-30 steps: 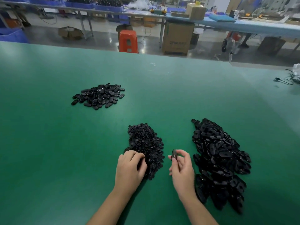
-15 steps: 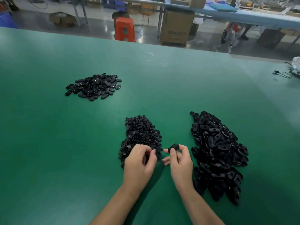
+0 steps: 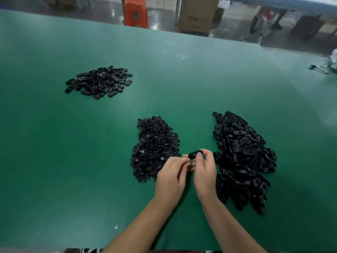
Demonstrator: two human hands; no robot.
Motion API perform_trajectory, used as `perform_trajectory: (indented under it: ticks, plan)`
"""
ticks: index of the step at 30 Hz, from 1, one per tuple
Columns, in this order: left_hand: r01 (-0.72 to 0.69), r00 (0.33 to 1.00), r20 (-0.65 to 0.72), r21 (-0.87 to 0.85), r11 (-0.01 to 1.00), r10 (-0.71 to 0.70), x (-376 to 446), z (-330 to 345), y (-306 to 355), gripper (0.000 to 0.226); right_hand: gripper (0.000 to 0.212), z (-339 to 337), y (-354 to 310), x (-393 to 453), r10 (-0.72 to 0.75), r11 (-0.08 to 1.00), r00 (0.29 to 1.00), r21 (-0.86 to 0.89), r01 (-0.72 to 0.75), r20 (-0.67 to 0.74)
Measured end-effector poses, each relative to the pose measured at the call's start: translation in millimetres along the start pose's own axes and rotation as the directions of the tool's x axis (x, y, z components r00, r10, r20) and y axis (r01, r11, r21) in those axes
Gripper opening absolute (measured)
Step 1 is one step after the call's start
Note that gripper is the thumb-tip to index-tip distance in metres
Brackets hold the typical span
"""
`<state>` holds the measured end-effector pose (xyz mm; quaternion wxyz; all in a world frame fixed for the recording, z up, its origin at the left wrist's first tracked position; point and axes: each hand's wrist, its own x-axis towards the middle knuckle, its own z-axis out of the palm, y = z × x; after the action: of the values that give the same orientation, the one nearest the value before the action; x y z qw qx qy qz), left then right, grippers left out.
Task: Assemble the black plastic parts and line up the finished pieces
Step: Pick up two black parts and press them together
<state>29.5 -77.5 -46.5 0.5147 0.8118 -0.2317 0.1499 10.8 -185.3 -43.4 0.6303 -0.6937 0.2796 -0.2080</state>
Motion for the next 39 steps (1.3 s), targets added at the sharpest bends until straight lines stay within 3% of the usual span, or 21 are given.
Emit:
perform_trajectory:
  ticks: [10,15,19,22,33,39]
  plan:
    - [0.019,1.0,0.015,-0.016,1.0,-0.018,3,3,0,0.018,0.014,0,2,0,-0.005,1.0,1.0,0.003,0.005,-0.025]
    - [0.197,0.98,0.032,-0.137,0.971,-0.194,9,1,9,0.019,0.017,-2,0,0,0.001,1.0,1.0,0.02,0.0,-0.016]
    - [0.38,0.922,0.039,-0.286,0.88,-0.385,17,11,22,0.021,0.022,-2,-1,0,0.013,0.999,1.0,0.032,-0.012,-0.004]
    - [0.442,0.886,0.005,-0.315,0.84,-0.465,12,18,19,0.023,0.027,-1,-1,1,0.026,0.999,1.0,0.046,-0.026,-0.014]
    - [0.464,0.875,0.028,-0.332,0.821,-0.483,10,20,15,0.021,0.031,-1,-1,-2,0.026,0.999,1.0,0.037,-0.026,0.004]
    - [0.406,0.905,-0.008,-0.279,0.87,-0.425,10,20,18,0.022,0.029,-1,-3,-4,0.025,0.999,1.0,0.026,-0.025,0.004]
